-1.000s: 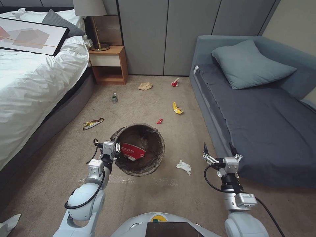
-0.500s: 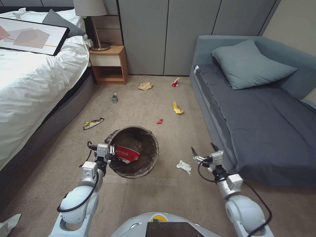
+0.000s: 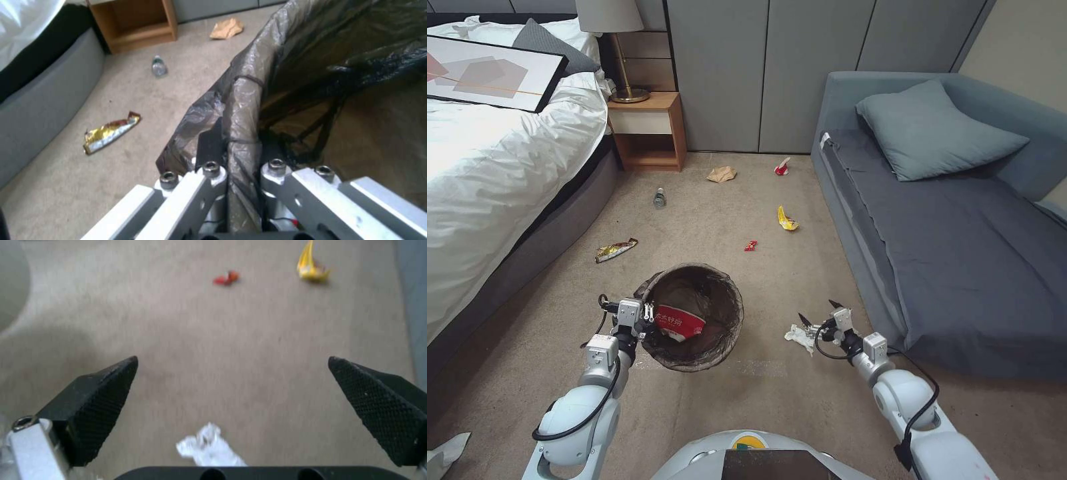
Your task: Pick up the trash bin, then pick up the garbage from the floor and place it into the trash bin.
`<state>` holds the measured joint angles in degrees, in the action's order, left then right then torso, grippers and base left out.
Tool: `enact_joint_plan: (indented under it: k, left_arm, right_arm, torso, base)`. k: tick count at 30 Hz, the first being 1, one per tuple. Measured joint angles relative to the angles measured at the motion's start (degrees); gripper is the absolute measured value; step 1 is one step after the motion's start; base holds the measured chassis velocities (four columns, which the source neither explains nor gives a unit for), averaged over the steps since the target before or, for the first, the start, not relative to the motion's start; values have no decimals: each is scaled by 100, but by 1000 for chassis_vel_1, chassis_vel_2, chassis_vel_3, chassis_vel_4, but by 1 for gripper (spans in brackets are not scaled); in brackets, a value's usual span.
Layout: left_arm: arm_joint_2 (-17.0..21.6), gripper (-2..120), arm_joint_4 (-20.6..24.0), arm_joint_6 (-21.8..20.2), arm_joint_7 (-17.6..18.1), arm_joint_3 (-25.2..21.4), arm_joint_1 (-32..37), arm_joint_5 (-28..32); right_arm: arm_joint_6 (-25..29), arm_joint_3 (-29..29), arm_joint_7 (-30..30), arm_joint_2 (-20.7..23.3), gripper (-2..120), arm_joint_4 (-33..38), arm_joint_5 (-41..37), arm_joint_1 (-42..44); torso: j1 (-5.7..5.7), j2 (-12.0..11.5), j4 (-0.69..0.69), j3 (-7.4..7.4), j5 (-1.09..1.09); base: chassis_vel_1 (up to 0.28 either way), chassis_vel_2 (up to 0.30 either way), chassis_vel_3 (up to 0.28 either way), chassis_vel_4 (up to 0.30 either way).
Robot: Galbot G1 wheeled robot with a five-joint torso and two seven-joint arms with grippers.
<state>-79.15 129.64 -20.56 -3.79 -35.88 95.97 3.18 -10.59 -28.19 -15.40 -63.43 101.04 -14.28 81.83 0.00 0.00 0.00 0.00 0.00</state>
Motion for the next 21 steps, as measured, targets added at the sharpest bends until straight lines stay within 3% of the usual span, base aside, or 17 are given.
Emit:
enact_joint_plan:
  k: [9, 21]
  left_arm:
    - [-6, 3, 36, -5, -7, -17, 136, -18]
    - [-104, 3, 25, 88, -5, -31, 301, -89]
  right_arm:
    - [-73, 312, -100, 330, 100, -913, -134, -411]
    - [-85, 977, -2, 5, 100, -1932, 5, -1215]
  torso:
    - [0, 0, -2, 0, 0]
    - [0, 0, 0, 0, -1]
  base:
    - [0, 0, 0, 0]
    - [0, 0, 0, 0]
